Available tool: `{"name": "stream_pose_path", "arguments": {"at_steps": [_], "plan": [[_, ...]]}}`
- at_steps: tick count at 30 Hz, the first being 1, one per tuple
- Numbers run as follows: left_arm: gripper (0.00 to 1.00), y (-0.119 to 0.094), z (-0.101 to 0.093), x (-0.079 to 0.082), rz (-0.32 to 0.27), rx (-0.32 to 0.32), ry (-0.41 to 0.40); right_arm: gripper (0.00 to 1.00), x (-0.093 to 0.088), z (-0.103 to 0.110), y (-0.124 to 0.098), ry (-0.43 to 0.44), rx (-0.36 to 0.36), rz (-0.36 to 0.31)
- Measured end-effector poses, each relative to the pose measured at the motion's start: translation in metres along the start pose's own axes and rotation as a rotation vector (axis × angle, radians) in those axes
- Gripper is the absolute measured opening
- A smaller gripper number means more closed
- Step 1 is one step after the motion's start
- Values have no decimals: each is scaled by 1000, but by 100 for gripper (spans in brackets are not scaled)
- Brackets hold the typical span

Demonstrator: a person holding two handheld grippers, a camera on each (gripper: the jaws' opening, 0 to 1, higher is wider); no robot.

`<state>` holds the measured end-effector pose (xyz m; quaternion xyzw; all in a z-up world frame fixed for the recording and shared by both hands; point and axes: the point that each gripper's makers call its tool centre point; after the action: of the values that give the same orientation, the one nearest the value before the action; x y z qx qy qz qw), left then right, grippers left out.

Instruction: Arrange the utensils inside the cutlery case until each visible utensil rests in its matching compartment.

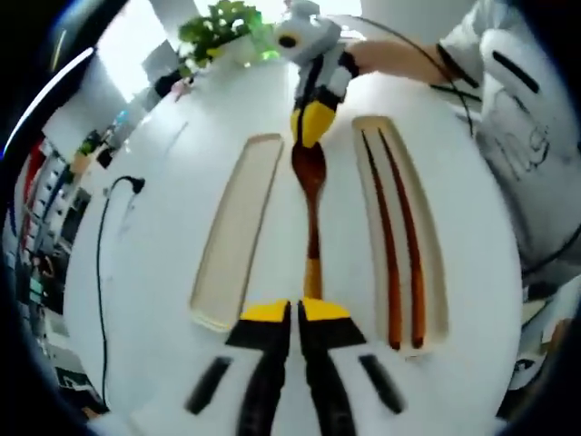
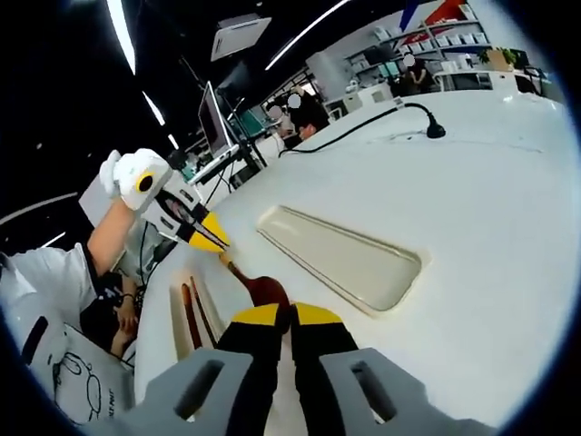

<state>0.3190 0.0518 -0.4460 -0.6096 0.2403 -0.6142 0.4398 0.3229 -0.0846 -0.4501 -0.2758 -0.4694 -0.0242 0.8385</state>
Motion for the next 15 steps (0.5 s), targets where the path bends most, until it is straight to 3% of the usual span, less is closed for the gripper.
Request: {"name": "stream_pose_path", "arguments": {"at_steps": [5, 10, 15], "plan": [[14, -2, -14, 6, -22, -31, 4, 1, 9, 6, -3, -49, 7, -67], [13, 7, -31, 17, -17, -41, -14, 1, 20, 17, -9, -154, 15, -126], [10, 1, -38, 21, -38, -78, -36, 1, 22, 22, -15, -170, 13, -134]]}}
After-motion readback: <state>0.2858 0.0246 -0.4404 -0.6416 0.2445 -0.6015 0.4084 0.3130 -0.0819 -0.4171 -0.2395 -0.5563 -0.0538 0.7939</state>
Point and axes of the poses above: the point that each gripper's makers call its tool centre point, and the gripper's own axes: y roughly forward along the fingers, z roughly to its left, x roughly out of its top, and after that the axes turned 6 degrees about -y, right-handed
